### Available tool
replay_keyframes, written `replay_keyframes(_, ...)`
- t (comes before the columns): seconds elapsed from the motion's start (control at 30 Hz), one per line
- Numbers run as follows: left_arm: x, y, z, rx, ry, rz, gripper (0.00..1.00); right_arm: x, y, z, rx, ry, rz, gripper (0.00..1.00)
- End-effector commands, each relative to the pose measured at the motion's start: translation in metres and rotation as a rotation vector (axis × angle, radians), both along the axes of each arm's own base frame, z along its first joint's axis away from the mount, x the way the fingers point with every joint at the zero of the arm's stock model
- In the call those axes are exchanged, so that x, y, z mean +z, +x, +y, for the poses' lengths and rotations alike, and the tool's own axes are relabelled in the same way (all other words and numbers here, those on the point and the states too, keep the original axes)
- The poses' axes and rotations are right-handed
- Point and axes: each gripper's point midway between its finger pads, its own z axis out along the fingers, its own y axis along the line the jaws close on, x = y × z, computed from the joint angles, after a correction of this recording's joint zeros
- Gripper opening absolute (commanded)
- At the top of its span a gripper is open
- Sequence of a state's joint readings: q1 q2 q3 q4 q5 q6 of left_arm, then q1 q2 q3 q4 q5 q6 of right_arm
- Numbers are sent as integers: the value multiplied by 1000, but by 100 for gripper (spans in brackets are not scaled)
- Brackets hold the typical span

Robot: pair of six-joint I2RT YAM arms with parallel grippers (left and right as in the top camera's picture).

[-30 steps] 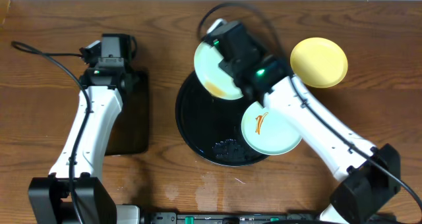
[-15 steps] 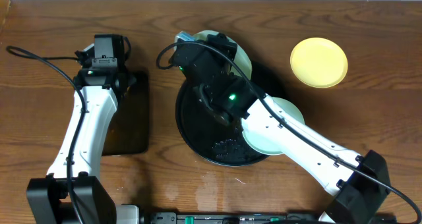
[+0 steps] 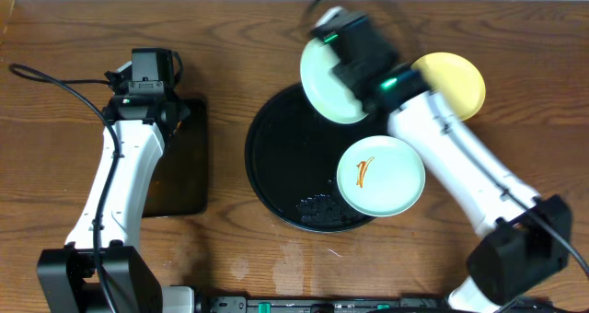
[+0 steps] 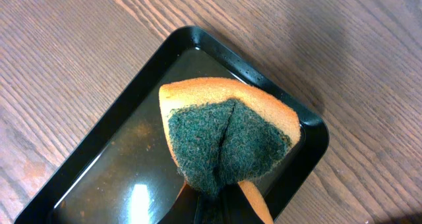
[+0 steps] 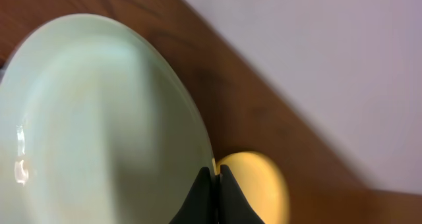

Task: Clean dirty plates on tray and stack at the side
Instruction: 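Lift the pale green plate with the right gripper onto the yellow plate, then reach the right gripper to the second green plate rim and drag it inward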

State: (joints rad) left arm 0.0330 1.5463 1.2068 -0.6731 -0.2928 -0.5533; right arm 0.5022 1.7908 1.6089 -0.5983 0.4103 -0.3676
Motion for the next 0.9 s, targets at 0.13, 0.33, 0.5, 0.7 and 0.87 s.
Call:
replay_keyframes(0.13,12,4,3,16,3,-36,8,-2,19,-100,-120,784,246,1)
replay_keyframes(0.33,12,5,3,16,2,-39,8,-22,3,-226,-394,857,251,1)
replay_keyframes(0.5,13,6,3,16,2,-44,8,-62,-15,-276,-544,849,255,1)
replay_keyframes(0.7,14,8,3,16,3,-54,8,-107,-17,-301,-733,859,174,1)
replay_keyframes(0.87,14,8,3,16,3,-54,7,-127,-6,-312,-804,914,79,1)
